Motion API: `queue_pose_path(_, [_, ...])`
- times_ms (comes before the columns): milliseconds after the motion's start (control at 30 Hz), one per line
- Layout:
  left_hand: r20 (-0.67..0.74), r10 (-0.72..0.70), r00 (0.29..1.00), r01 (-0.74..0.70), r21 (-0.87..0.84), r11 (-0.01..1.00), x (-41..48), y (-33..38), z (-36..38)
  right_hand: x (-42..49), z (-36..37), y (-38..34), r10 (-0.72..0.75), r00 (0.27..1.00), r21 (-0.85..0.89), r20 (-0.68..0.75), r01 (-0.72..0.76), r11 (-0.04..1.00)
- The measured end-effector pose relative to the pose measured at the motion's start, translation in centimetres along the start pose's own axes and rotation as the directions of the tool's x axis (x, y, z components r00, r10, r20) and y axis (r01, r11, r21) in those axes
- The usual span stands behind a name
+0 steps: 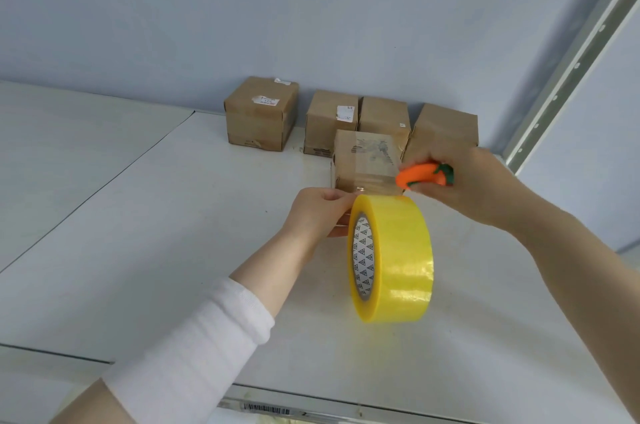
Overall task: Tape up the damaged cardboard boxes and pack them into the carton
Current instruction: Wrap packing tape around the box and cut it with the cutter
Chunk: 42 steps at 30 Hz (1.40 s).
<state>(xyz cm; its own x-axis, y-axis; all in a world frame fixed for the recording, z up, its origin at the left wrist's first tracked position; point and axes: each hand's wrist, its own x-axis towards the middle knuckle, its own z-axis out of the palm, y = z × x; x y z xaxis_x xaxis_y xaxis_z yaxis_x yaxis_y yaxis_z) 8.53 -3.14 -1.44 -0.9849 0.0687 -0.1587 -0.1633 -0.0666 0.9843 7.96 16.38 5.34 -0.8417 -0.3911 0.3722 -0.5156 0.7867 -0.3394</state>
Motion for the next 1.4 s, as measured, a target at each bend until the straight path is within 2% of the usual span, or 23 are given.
queue_pose_path(67, [0.008,-0.004,1.000,0.004,0.004,1.000,-0.1,0.1,0.1,0.8,0.7,-0.4,0.053,0.998,0.133,-0.037,-0.048,0.990])
queue_pose_path(233, [0.048,0.023,0.999,-0.024,0.017,1.000,-0.5,0.4,0.0,2.2,3.2,-0.3,0.247,0.967,0.282,-0.070,-0.218,0.934])
queue_pose_path(400, [0.037,0.083,0.996,-0.083,0.001,0.997,-1.1,0.1,0.3,2.5,3.9,-0.4,0.315,0.939,0.339,-0.134,-0.255,0.905])
queue_pose_path(533, [0.032,0.076,0.997,-0.075,-0.013,0.997,-1.2,0.0,0.5,2.6,4.2,-0.7,0.324,0.931,0.313,-0.167,-0.261,0.913])
queue_pose_path(867, [0.077,-0.115,0.990,0.117,-0.024,0.993,-0.8,0.7,-0.1,2.2,4.7,-1.2,0.323,0.933,0.291,-0.156,-0.269,0.918])
queue_pose_path(1067, [0.059,-0.172,0.983,0.168,0.054,0.984,-0.7,0.7,-0.3,2.3,5.0,-1.6,0.326,0.930,0.271,-0.170,-0.274,0.923])
queue_pose_path(1167, [0.102,-0.199,0.975,0.186,0.124,0.975,-1.4,-0.1,-0.3,2.5,5.1,-1.5,0.339,0.924,0.278,-0.180,-0.282,0.918])
queue_pose_path(1267, [0.113,-0.103,0.988,0.090,0.111,0.990,-2.4,-0.7,-0.2,2.6,4.7,-1.4,0.360,0.919,0.307,-0.158,-0.301,0.903])
queue_pose_path(1400, [0.063,0.179,0.982,-0.183,0.057,0.981,-3.7,0.2,-0.5,2.5,3.8,-1.9,0.361,0.918,0.422,-0.165,-0.266,0.867])
